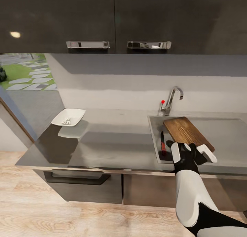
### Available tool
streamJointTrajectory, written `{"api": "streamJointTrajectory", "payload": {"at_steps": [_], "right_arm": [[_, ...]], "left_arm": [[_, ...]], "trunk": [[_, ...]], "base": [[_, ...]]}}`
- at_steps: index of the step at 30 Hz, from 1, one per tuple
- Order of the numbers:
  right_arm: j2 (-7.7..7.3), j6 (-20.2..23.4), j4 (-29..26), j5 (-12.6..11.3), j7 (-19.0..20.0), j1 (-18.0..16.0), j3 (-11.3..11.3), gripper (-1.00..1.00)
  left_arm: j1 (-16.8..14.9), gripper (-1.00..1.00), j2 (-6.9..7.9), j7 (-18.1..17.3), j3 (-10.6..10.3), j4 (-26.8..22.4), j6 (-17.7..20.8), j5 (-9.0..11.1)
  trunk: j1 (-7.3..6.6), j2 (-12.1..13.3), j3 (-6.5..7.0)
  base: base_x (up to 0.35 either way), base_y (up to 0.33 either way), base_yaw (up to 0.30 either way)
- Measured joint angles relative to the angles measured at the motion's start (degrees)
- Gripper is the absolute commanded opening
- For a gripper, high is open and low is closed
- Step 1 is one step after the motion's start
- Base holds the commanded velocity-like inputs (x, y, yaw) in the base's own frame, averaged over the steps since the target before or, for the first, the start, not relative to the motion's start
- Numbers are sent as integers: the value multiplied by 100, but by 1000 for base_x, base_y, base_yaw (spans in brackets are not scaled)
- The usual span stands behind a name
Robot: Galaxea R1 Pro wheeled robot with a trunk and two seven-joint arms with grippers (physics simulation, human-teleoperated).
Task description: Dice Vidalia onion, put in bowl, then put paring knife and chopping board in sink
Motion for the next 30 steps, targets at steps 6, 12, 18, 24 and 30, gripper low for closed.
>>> {"api": "streamJointTrajectory", "payload": {"at_steps": [6, 12, 18, 24, 30], "right_arm": [[-1, -25, -6, -49, -41, 1, 37, -100], [-2, -27, -9, -41, -43, 1, 46, -100], [-1, -27, -9, -51, -43, 1, 38, -100], [0, -26, 27, -194, -42, 1, 49, -100], [0, -70, 357, -274, -36, 1, 62, -100]], "left_arm": [[0, 100, 0, -6, -1, 0, -1, 0], [-1, 100, 0, -7, 0, 2, -2, -1], [-1, 100, -5, -8, -6, 2, -1, -1], [0, 100, -8, -9, -9, 0, 0, 0], [0, 100, -7, -9, -9, 0, 0, 0]], "trunk": [[-2, 0, 1], [-3, 0, 26], [-2, 0, 59], [0, 0, 68], [0, 0, 67]], "base": [[103, 83, -6], [244, 213, -162], [226, 168, -192], [37, 15, -36], [1, 0, -1]]}}
